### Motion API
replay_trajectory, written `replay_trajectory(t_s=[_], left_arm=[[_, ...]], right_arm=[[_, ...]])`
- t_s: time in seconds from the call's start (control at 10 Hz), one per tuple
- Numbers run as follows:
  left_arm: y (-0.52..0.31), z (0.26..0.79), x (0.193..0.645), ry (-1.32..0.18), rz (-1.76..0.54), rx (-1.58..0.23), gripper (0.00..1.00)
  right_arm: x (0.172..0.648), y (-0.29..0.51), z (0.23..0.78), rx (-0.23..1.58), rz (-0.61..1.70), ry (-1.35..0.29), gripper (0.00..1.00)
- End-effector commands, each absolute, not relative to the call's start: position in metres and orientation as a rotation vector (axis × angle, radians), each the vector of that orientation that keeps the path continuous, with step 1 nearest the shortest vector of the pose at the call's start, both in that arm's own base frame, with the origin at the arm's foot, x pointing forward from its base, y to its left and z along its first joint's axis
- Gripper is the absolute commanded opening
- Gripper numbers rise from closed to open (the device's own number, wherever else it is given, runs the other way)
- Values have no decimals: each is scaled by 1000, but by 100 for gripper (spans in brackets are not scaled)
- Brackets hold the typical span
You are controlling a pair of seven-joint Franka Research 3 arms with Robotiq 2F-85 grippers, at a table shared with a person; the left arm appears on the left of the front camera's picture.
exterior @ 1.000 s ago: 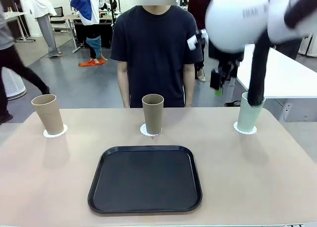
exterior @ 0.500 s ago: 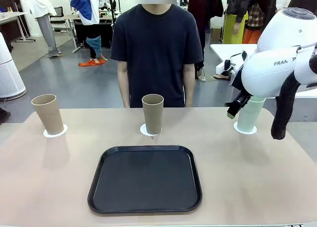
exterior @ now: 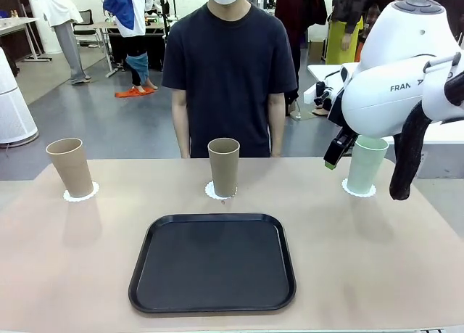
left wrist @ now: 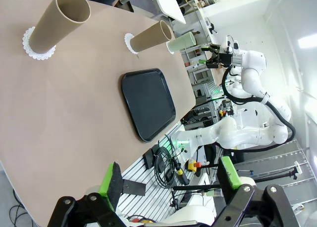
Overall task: Place coasters on the table and set cups on them.
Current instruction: Take one Reusable plastic cup from the Flat Tray and place it on a coaster set by the human.
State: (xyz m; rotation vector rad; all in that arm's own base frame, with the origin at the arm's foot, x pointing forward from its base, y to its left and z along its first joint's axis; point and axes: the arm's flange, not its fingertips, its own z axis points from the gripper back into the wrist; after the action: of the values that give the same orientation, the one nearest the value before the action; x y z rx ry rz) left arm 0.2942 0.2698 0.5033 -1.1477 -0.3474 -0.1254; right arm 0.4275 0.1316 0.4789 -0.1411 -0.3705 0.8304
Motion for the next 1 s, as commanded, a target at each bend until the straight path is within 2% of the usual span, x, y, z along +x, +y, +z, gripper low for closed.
replay_trajectory(t_s=[0.0,0.7,0.9], left_arm=[[270,507,293,-352,-115,-1160,100],[270,507,293,-352,-115,-1160,100],[270,507,293,-352,-115,-1160,100]], right_arm=[[430,131,477,-162,810,-357,100],[429,129,478,-142,824,-368,100],[381,71,500,96,620,-566,100]])
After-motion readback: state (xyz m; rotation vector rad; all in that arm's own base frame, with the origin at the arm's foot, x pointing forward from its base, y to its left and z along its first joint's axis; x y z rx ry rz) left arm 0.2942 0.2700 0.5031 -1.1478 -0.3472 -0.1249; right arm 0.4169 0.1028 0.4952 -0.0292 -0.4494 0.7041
